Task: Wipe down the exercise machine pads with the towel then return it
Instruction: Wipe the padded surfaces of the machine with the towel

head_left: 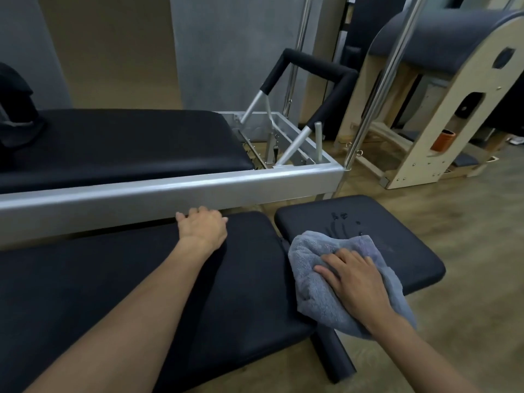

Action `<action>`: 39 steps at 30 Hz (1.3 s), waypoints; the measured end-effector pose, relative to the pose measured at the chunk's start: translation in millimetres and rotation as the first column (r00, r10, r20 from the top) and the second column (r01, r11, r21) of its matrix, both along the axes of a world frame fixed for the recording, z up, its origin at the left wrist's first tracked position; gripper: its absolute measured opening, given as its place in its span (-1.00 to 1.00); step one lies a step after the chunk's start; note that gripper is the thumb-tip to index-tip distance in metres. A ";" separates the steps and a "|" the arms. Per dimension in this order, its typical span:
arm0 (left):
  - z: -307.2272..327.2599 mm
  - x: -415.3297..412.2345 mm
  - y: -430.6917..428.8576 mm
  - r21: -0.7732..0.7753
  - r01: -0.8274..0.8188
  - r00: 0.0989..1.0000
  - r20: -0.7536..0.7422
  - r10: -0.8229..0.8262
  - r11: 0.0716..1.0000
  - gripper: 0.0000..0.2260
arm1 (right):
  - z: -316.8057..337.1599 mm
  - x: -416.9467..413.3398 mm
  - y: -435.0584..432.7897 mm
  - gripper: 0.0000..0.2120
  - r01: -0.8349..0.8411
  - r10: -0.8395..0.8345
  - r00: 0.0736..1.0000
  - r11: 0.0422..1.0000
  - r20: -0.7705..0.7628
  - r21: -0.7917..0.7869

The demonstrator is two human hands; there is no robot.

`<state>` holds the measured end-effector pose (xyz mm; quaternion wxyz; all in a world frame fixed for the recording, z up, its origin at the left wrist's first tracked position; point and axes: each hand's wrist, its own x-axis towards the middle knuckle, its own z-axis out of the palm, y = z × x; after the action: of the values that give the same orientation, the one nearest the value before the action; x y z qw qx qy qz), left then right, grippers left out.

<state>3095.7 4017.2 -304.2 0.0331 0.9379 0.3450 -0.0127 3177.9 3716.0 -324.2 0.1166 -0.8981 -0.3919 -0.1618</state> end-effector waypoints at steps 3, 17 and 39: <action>-5.8 25.8 -17.9 0.004 0.135 0.987 0.092 -0.135 0.991 -0.61 | 0.3 17.7 14.1 -0.64 -0.029 0.028 0.999 0.999 -0.028 -0.022; -17.2 137.1 -32.9 -0.437 0.090 0.949 0.312 0.057 0.895 -0.45 | -1.8 134.3 124.5 -0.66 -0.243 0.244 0.968 0.970 -0.055 0.020; -23.2 112.8 -50.5 -0.424 0.185 0.945 0.326 -0.041 0.887 -0.42 | 11.9 46.3 2.5 -0.68 -0.242 0.231 0.961 0.969 -0.151 -0.054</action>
<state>3208.5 3966.7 -327.4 0.3011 0.9138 0.2675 0.0525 3224.3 3718.5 -312.4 0.1306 -0.8578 -0.4925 -0.0675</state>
